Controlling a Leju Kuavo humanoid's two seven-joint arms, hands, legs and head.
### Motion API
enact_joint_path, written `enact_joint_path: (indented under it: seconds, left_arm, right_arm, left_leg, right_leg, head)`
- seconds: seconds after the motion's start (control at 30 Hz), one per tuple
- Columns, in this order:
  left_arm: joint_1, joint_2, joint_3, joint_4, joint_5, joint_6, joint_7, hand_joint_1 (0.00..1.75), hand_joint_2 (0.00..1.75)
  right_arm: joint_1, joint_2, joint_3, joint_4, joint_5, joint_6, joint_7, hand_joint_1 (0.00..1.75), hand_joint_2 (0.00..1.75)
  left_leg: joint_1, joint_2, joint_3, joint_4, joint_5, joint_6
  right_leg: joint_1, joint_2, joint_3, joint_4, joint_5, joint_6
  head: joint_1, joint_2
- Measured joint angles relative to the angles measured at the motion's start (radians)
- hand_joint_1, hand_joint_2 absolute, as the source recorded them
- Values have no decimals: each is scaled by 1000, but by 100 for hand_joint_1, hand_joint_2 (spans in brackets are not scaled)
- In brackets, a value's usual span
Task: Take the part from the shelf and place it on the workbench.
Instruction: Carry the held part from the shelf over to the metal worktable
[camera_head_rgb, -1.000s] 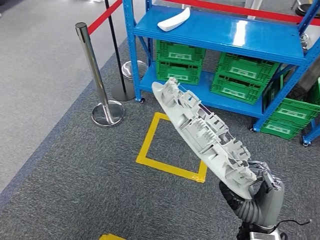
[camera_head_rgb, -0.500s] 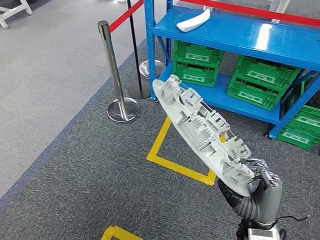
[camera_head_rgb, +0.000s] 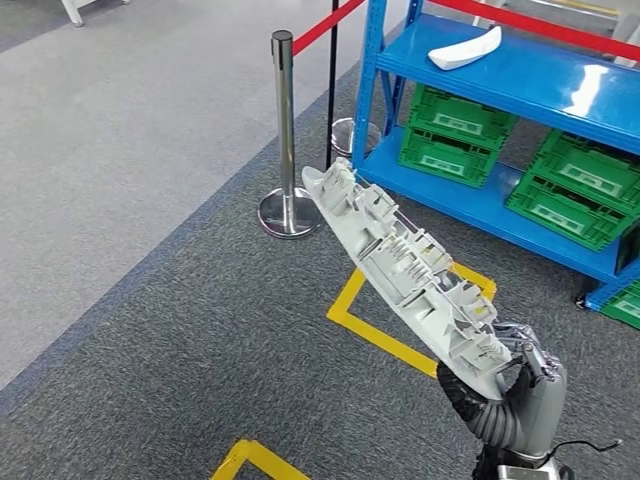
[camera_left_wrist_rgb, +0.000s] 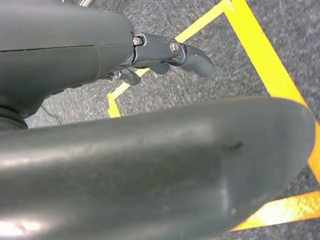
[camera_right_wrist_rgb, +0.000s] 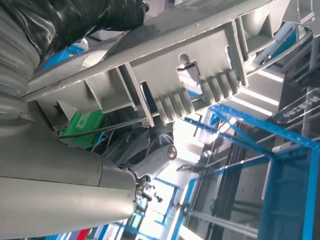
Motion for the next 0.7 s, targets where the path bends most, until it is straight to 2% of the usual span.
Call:
enact_joint_path:
  seconds: [0.07, 0.1, 0.13, 0.17, 0.23, 0.3, 0.37, 0.4, 0.43, 0.47, 0.5, 0.57, 0.6, 0.63, 0.7]
  left_arm:
    - [-1, 0, 0, 0, -4, 4, 0, 0, 0]
    - [-2, 0, 0, 0, -8, 8, -1, 0, 0]
    - [-2, 0, 0, 0, -12, 14, -2, 0, 0]
    - [-2, 0, 0, 0, -16, 22, -4, 0, 0]
    - [1, 3, 0, 0, -21, 43, -6, 0, 0]
    - [2, 5, 0, 0, -23, 59, -7, 0, 0]
    - [0, 7, 0, 0, -25, 64, -8, 0, 0]
    - [-1, 8, 0, 0, -26, 64, -7, 0, 0]
    - [0, 8, 0, 0, -27, 64, -5, 0, 0]
    - [1, 9, 0, 0, -28, 64, -2, 0, 0]
    - [2, 9, 0, 0, -29, 63, 0, 0, 0]
    - [1, 11, 0, 0, -30, 60, 3, 0, 0]
    - [0, 11, 0, 0, -31, 57, 3, 0, 0]
    - [-1, 11, 0, 0, -31, 55, 3, 0, 0]
    - [1, 12, 0, 0, -30, 46, -8, 0, 0]
  right_arm:
    - [-1, -1, 0, 0, 0, 1, 0, 175, 175]
    - [-1, -1, 0, 0, 0, 2, 0, 175, 175]
    - [-2, -2, 1, 0, 0, 3, 1, 175, 175]
    - [-2, -2, 1, 0, 1, 4, 1, 175, 175]
    - [-2, -2, 1, 0, 1, 6, 3, 175, 175]
    - [-1, -2, 0, 0, 1, 6, 4, 175, 175]
    - [-1, -2, -1, 0, 1, 7, 4, 175, 175]
    - [-1, -2, -1, 0, 1, 8, 6, 175, 175]
    - [-1, -2, -1, 0, 1, 10, 7, 175, 175]
    - [-1, -2, -1, 1, 1, 13, 9, 175, 175]
    - [-2, -2, -1, 1, 0, 15, 11, 175, 175]
    - [-2, -2, -1, 1, 1, 19, 13, 175, 175]
    - [-3, -2, 0, 1, 1, 20, 14, 175, 175]
    - [-4, -2, 0, 1, 2, 20, 14, 175, 175]
    - [-6, -3, 0, 1, 5, 20, 14, 175, 175]
  left_leg:
    - [-4, -21, 0, 2, 0, -1]
    - [-4, -29, -4, 4, 1, -3]
    - [-3, -37, -8, 5, 3, -6]
    - [-2, -45, -13, 5, 6, -11]
    - [-1, -54, -19, 7, 6, -23]
    - [-4, -22, -43, 59, -27, -33]
    - [-1, 22, -100, 180, -87, -42]
    - [1, 32, -127, 238, -109, -45]
    - [3, 37, -142, 270, -114, -48]
    - [4, 39, -138, 264, -100, -49]
    - [4, 44, -114, 218, -71, -48]
    - [1, 68, -42, 81, -15, -40]
    - [-3, 79, -17, 31, 0, -34]
    - [-6, 85, -6, 6, 2, -27]
    - [-10, 74, -8, 0, 3, -15]
  right_leg:
    - [4, 33, 55, -135, 67, -17]
    - [5, 48, 77, -181, 81, -23]
    - [6, 57, 87, -202, 82, -26]
    - [7, 56, 90, -207, 81, -26]
    - [5, 38, 95, -217, 86, -30]
    - [0, 15, 102, -228, 92, -37]
    - [1, -8, 104, -230, 92, -42]
    - [2, -20, 104, -229, 90, -43]
    - [3, -31, 104, -228, 89, -44]
    - [3, -41, 105, -227, 88, -43]
    - [3, -50, 106, -226, 85, -41]
    - [6, -67, 108, -223, 80, -34]
    - [8, -74, 109, -222, 77, -30]
    - [9, -80, 110, -221, 76, -25]
    - [11, -91, 112, -223, 76, -15]
  head:
    - [-1, 0]
    - [-2, 0]
    - [-2, 0]
    - [-3, 0]
    - [-3, 0]
    - [-11, 0]
    - [-21, 0]
    - [-22, 0]
    - [-22, 0]
    - [-22, 0]
    - [-22, 0]
    - [-24, 0]
    - [-24, 0]
    - [-23, 0]
    - [-21, 0]
